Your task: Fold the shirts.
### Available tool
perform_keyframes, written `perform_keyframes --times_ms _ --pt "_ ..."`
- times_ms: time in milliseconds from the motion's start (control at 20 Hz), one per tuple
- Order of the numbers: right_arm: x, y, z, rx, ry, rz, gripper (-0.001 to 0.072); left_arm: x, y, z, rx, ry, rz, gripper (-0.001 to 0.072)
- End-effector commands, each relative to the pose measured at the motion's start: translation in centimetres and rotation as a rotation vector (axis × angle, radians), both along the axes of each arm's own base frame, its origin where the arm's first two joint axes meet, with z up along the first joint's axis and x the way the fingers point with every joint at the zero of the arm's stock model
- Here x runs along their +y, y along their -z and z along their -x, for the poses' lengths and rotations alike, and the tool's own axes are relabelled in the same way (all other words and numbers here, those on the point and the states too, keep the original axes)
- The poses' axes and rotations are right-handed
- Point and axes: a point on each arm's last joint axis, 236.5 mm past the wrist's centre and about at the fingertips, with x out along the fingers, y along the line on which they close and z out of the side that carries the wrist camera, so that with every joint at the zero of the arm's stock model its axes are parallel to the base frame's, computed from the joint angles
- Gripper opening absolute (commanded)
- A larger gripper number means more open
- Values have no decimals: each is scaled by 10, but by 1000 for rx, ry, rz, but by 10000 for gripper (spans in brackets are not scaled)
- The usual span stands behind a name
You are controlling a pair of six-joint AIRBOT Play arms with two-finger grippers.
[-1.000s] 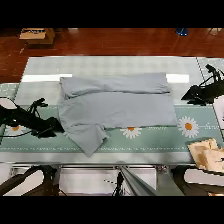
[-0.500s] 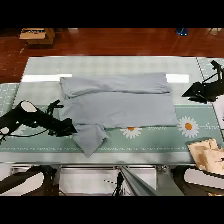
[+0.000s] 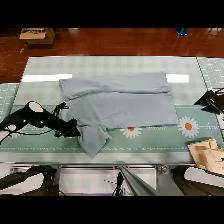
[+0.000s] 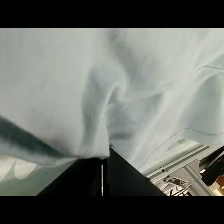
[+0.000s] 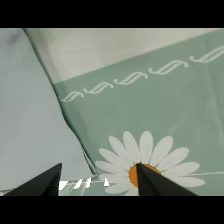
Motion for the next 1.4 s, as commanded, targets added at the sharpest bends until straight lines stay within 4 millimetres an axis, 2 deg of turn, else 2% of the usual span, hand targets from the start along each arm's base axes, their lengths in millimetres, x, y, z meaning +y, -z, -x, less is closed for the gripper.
perform_keyframes --times_ms 0,100,300,550,600,650,700,750,800,850,950,1050,1200,1250,1350 --pt "7 30 21 44 25 -45 561 18 14 -9 -69 37 -83 23" --pt "26 48 21 33 53 -114 564 18 14 -9 -68 37 -82 23" --pt "65 66 12 16 76 -279 563 17 13 -8 -69 45 -78 23" --pt "84 88 25 128 -14 -208 561 17 13 -9 -75 46 -76 24" --pt "91 92 27 150 -21 -211 541 17 13 -10 -79 52 -75 23" --pt "99 94 27 162 -34 -225 493 17 13 -10 -79 52 -75 23" --pt "107 93 27 166 -58 -232 365 17 12 -10 -80 52 -75 24" --pt "117 90 28 161 -97 -246 208 17 11 -13 -87 52 -75 24" --pt "127 83 27 139 -144 -274 63 17 7 -20 -108 51 -74 23" --pt "138 70 24 96 -184 -310 30 16 0 -30 -141 52 -74 23" --pt "151 33 12 -38 -257 -354 30 15 -31 -59 -249 59 -66 23" --pt "150 -12 -10 -193 -286 -309 30 13 -85 -98 -430 81 -59 23" --pt "140 -89 -67 -480 -168 -226 30 14 -180 -155 -740 55 -79 24" --pt "138 -110 -85 -560 -123 -208 29 15 -205 -169 -816 42 -85 24" --pt "139 -128 -115 -663 -84 -145 29 19 -236 -196 -932 4 -102 24"
